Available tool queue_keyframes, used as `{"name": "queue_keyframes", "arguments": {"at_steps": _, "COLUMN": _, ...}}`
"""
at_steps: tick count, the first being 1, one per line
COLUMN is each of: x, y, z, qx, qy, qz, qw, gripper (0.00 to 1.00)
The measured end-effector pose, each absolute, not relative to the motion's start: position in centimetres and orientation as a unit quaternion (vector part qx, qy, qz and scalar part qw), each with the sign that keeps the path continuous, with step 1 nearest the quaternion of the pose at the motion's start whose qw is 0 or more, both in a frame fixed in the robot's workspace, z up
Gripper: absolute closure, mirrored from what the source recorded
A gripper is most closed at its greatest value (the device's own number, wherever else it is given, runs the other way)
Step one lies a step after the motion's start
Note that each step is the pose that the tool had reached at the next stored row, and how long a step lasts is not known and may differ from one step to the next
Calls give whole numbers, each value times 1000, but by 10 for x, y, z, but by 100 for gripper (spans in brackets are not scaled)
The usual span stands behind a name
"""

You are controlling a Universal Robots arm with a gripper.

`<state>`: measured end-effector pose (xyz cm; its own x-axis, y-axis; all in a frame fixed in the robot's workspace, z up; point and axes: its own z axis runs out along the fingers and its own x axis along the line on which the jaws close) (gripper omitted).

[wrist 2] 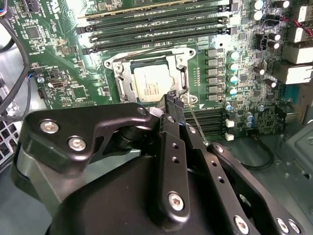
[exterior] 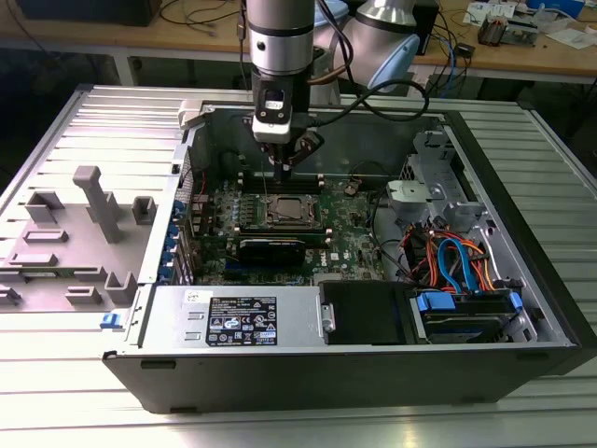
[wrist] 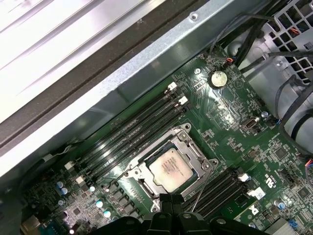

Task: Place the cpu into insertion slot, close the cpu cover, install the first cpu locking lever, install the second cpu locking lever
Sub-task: 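Install the first cpu locking lever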

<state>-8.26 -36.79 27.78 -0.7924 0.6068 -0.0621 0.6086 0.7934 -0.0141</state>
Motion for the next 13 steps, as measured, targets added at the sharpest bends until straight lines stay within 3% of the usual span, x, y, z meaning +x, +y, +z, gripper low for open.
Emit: {"name": "queue_keyframes", "arguments": {"at_steps": 13, "x": -97, "y": -368, "z": 277, "qx": 318, "qy": 948, "qz": -17, "qw": 27, "gripper": 89}}
